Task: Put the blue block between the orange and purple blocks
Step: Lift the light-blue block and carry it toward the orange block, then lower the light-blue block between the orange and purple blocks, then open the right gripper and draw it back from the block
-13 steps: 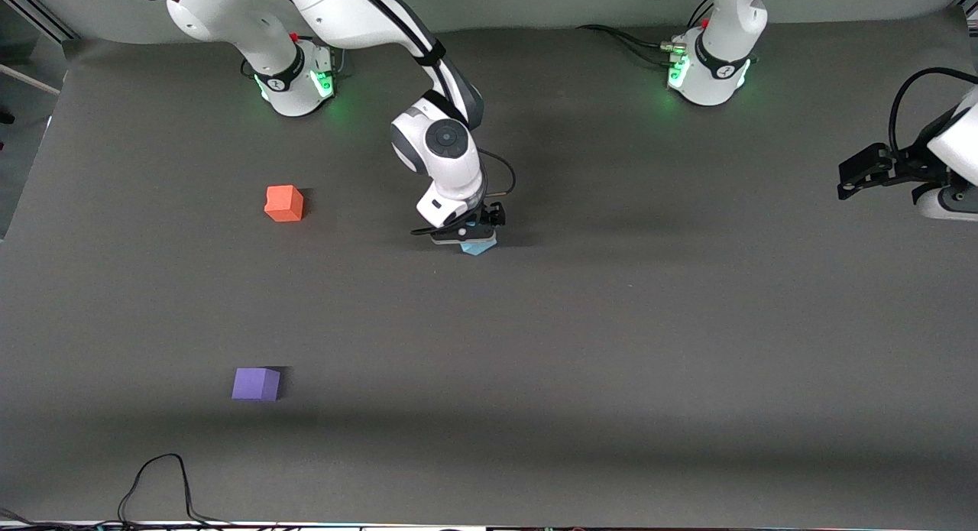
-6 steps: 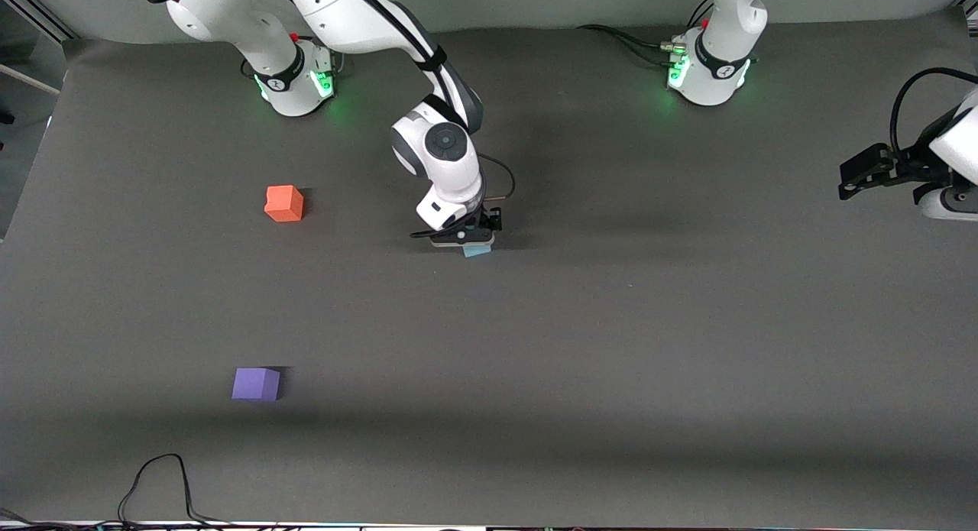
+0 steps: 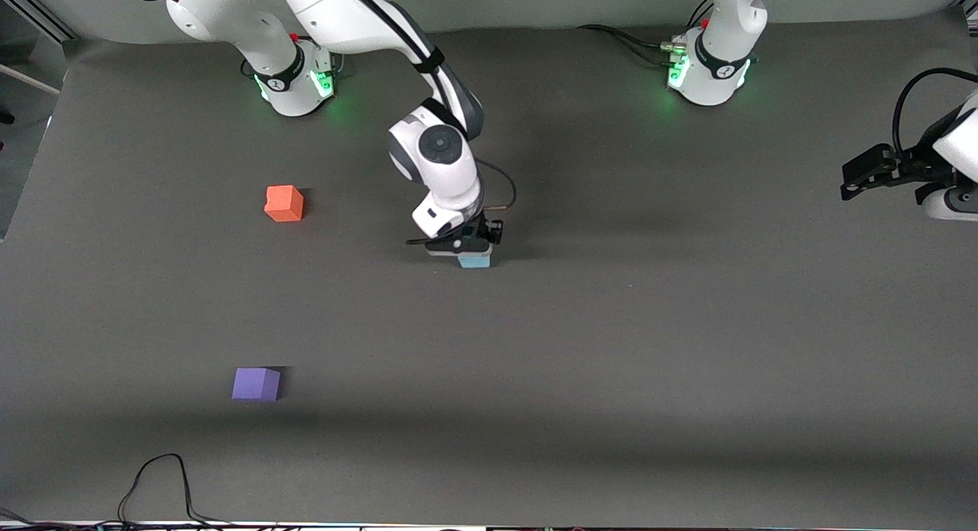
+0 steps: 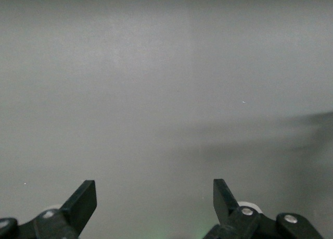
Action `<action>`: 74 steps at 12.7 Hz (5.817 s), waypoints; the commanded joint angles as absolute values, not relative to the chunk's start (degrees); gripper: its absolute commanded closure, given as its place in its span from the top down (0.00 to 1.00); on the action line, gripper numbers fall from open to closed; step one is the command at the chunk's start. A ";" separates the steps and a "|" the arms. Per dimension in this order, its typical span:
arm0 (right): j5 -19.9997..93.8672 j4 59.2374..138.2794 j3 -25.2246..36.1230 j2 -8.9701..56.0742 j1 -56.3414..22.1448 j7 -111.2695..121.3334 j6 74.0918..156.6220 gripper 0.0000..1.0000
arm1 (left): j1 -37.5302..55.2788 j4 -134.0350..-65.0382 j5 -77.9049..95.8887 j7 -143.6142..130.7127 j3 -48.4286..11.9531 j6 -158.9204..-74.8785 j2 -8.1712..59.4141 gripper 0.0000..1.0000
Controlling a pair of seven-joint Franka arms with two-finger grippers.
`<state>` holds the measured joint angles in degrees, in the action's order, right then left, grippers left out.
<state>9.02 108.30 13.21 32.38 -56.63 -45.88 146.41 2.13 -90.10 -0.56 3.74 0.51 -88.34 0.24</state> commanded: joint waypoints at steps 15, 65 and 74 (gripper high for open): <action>8.79 84.98 28.88 9.07 -37.79 -15.44 93.87 0.51 | 1.93 -90.53 -0.18 3.52 -0.09 -88.59 -0.26 1.00; 32.17 95.91 55.46 27.16 -45.70 19.08 110.68 1.00 | 2.11 -90.97 0.09 2.99 -0.09 -89.47 -0.18 1.00; 7.40 89.55 26.32 11.89 -29.83 1.07 102.75 1.00 | 2.20 -91.05 0.09 2.99 -0.09 -89.47 -0.18 1.00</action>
